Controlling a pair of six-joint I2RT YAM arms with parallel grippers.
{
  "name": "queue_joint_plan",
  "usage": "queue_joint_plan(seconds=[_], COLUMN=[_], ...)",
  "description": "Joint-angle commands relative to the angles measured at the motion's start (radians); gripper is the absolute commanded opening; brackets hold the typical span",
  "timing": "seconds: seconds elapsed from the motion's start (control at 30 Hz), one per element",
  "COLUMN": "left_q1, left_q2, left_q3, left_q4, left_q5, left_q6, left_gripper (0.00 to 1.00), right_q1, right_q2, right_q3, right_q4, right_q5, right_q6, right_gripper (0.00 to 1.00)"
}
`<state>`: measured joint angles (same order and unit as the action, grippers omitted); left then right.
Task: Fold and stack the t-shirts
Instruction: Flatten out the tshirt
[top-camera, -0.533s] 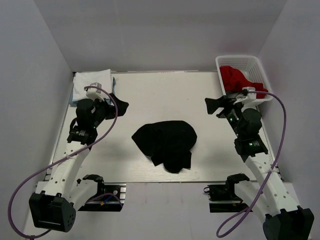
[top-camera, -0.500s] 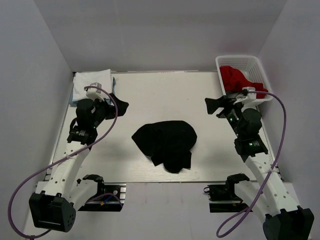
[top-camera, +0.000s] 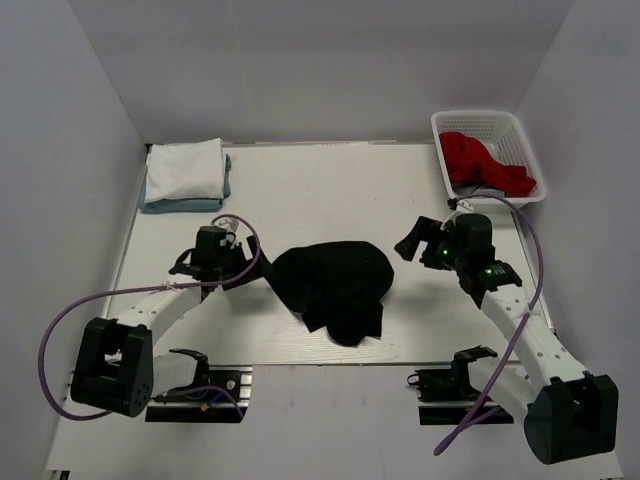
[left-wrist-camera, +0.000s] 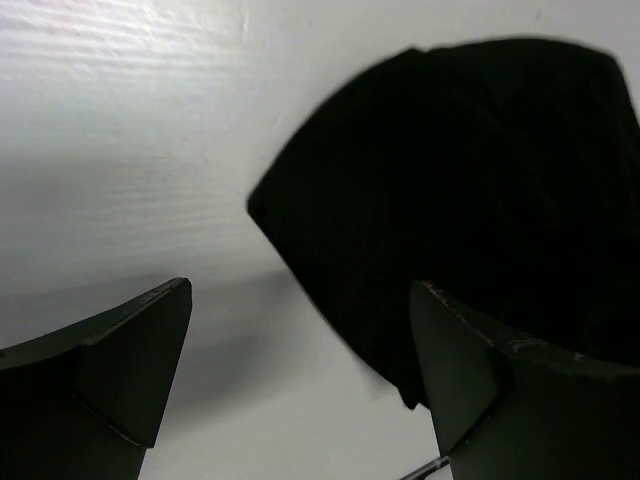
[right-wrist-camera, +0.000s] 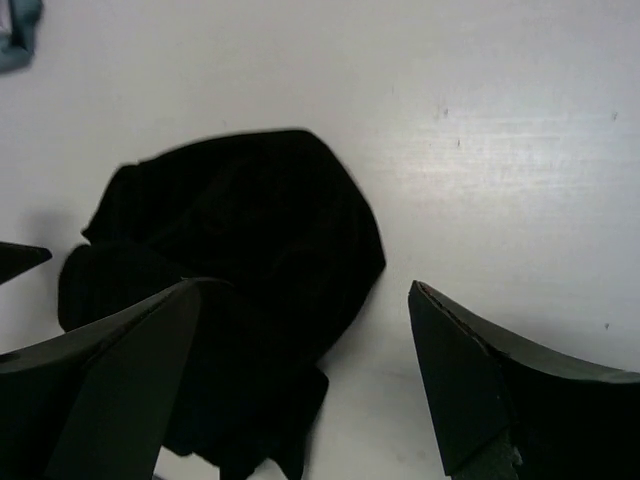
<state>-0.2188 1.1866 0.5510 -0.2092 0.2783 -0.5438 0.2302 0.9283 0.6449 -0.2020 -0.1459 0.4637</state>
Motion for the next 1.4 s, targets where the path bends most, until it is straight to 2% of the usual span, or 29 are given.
queue_joint_plan(seconds=[0.0,0.2,0.3,0.4,0.43,0.53,0.57,0.6,0.63,0.67,0.7,0.73,0.77,0.83,0.93,1.03,1.13,1.27,1.37], left_q1=[-0.054,-0.155,-0.198,-0.238,-0.247,-0.275,-0.275,-0.275,-0.275,-0.275,-0.275,-0.275,-0.275,-0.275,-0.275,-0.275,-0.275,-0.275,-0.275], left_q2=[0.019,0.184,0.251,0.332,0.353,0.398,0.398,0.398,0.398,0.389,0.380,0.354,0.335,0.292,0.177,0.018,-0.111,-0.214,-0.265], left_q3=[-0.023,0.010,0.035,0.044,0.058,0.073,0.073,0.073,0.073,0.082,0.082,0.096,0.110,0.122,0.167,0.167,0.216,0.323,0.391], left_q4=[0.023,0.043,0.066,0.105,0.117,0.149,0.168,0.178,0.179,0.179,0.179,0.179,0.169,0.169,0.137,0.177,0.185,0.111,0.079], left_q5=[0.007,-0.093,-0.113,-0.122,-0.122,-0.090,-0.076,-0.076,-0.076,-0.076,-0.091,-0.105,-0.117,-0.163,-0.232,-0.241,-0.272,-0.391,-0.474], left_q6=[-0.033,-0.051,-0.062,-0.073,-0.073,-0.073,-0.073,-0.073,-0.073,-0.073,-0.073,-0.073,-0.064,-0.064,-0.064,-0.073,-0.073,-0.022,0.018], left_gripper=[1.00,1.00,1.00,0.91,0.81,0.52,0.35,0.23,0.00,0.00,0.00,0.00,0.00,0.00,0.00,0.00,0.00,0.00,0.00], right_q1=[0.008,0.038,0.060,0.075,0.083,0.096,0.109,0.113,0.116,0.124,0.126,0.129,0.136,0.139,0.139,0.139,0.136,0.133,0.135], right_q2=[0.026,0.101,0.109,0.121,0.136,0.176,0.200,0.227,0.239,0.289,0.302,0.314,0.328,0.316,0.235,0.094,-0.011,-0.086,-0.108], right_q3=[0.007,-0.042,-0.074,-0.082,-0.083,-0.094,-0.097,-0.097,-0.094,-0.082,-0.064,-0.045,-0.038,-0.011,0.013,0.032,0.059,0.192,0.284], right_q4=[-0.093,-0.008,0.039,0.042,0.053,0.088,0.096,0.120,0.130,0.124,0.116,0.105,0.078,0.066,0.062,0.072,0.102,0.102,0.041], right_q5=[-0.089,-0.269,-0.279,-0.261,-0.253,-0.250,-0.248,-0.254,-0.292,-0.306,-0.317,-0.322,-0.308,-0.276,-0.123,0.022,0.100,0.239,0.374], right_q6=[-0.026,-0.039,-0.023,-0.025,-0.020,-0.011,-0.004,0.001,0.000,-0.008,-0.014,-0.026,-0.045,-0.048,-0.043,-0.034,-0.020,-0.028,-0.054], right_gripper=[0.90,0.89,0.87,0.86,0.86,0.75,0.65,0.57,0.48,0.27,0.14,0.03,0.00,0.00,0.00,0.00,0.00,0.00,0.00])
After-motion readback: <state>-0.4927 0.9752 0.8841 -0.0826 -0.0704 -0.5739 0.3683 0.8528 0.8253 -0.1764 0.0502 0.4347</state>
